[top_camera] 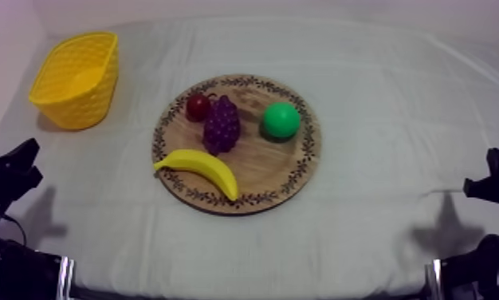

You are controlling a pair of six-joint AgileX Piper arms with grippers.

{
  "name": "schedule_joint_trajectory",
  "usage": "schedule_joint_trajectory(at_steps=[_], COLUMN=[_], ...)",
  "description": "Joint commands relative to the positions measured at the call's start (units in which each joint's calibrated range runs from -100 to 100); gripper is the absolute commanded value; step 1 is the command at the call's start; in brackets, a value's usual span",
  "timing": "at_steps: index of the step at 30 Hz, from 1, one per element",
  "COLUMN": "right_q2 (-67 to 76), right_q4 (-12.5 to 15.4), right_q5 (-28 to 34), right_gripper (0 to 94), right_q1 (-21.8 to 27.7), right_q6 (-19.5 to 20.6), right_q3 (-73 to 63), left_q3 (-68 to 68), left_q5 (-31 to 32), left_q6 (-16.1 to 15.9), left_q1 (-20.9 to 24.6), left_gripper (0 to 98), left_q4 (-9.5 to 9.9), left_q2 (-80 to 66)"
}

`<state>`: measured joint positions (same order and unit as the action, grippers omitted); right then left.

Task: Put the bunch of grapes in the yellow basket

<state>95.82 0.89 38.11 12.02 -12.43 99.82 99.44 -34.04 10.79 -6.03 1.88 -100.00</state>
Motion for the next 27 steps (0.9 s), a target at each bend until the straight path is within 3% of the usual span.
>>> schedule_joint_trajectory(at_steps=[1,9,15,20,27], right_q2=[0.02,0.02,0.02,0.02,0.02], right_q4=[0.01,0.01,0.01,0.01,0.01], right_q5=[0.04,0.04,0.04,0.04,0.04], right_gripper=[0.3,0.3,0.3,0.3,0.3], right_q1=[0.00,0.00,0.00,0.00,0.00], right_q6=[0.00,-0.01,-0.04,-0.05,-0.05], right_q3=[-0.05,-0.05,-0.05,-0.05,-0.05], left_q3=[-0.33,-1.36,-4.56,-12.53,-29.98], left_q5=[-0.48,-1.11,-0.70,-6.42,-18.46], left_q6=[3.64,3.74,4.44,4.12,1.09], left_q1=[-5.22,-8.35,-10.92,-11.13,-9.49], left_gripper=[0.0,0.0,0.0,0.0,0.0], left_q4=[0.29,0.44,-0.63,-1.31,-4.12], left_q2=[0.00,5.90,15.77,24.36,38.42])
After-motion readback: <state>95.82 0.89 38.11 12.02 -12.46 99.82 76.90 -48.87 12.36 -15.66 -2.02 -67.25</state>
